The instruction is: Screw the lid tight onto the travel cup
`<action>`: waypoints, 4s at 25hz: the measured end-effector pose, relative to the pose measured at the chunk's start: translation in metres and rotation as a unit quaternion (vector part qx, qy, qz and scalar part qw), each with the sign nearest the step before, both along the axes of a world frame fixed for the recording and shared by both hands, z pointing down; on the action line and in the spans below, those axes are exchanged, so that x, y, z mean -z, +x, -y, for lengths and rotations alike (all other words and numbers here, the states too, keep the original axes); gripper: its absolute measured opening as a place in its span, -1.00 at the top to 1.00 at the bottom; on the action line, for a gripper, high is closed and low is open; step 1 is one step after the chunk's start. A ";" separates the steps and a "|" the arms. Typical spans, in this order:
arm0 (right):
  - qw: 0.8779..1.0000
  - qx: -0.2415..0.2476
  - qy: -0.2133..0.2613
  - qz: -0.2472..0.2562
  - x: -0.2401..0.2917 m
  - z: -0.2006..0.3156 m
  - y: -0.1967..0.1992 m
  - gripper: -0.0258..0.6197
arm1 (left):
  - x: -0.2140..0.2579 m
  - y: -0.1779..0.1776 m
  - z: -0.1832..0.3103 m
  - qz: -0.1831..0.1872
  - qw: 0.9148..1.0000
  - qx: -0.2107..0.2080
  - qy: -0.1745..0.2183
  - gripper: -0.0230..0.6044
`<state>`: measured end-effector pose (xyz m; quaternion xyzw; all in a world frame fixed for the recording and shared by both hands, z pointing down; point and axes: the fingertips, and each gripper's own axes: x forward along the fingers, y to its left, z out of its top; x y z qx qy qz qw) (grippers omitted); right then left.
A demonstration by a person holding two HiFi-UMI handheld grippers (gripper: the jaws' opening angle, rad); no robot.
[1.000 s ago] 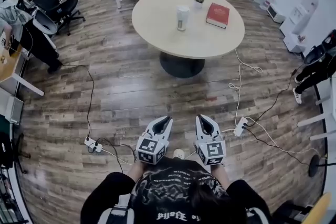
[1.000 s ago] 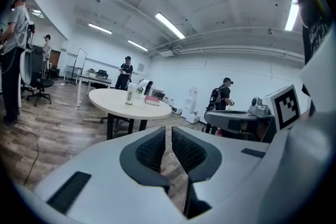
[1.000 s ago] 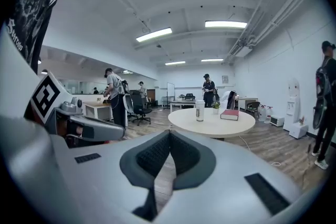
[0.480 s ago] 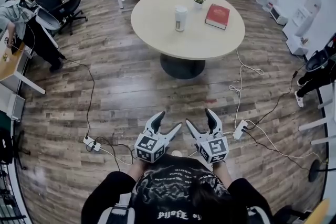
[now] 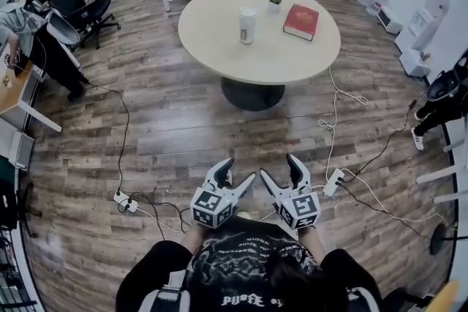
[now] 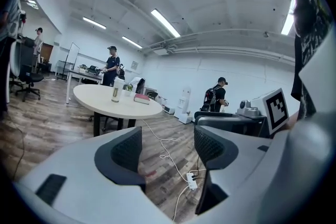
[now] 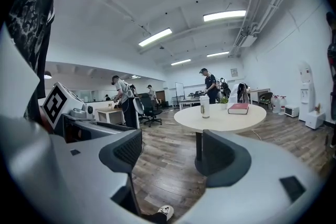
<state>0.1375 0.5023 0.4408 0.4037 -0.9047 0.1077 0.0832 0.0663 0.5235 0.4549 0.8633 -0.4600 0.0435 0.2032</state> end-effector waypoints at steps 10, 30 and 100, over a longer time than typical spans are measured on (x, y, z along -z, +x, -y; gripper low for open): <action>0.999 -0.034 -0.014 -0.014 -0.015 0.090 -0.003 -0.17 | -0.014 -0.020 0.094 0.002 1.000 -0.023 -0.009 -0.11; 0.996 -0.085 -0.038 0.001 -0.027 0.268 -0.090 -0.10 | -0.017 -0.107 0.288 0.023 0.997 -0.071 0.002 -0.15; 0.991 0.065 -0.101 -0.064 -0.087 0.645 -0.067 0.03 | -0.083 -0.174 0.683 0.112 0.984 0.120 -0.065 -0.14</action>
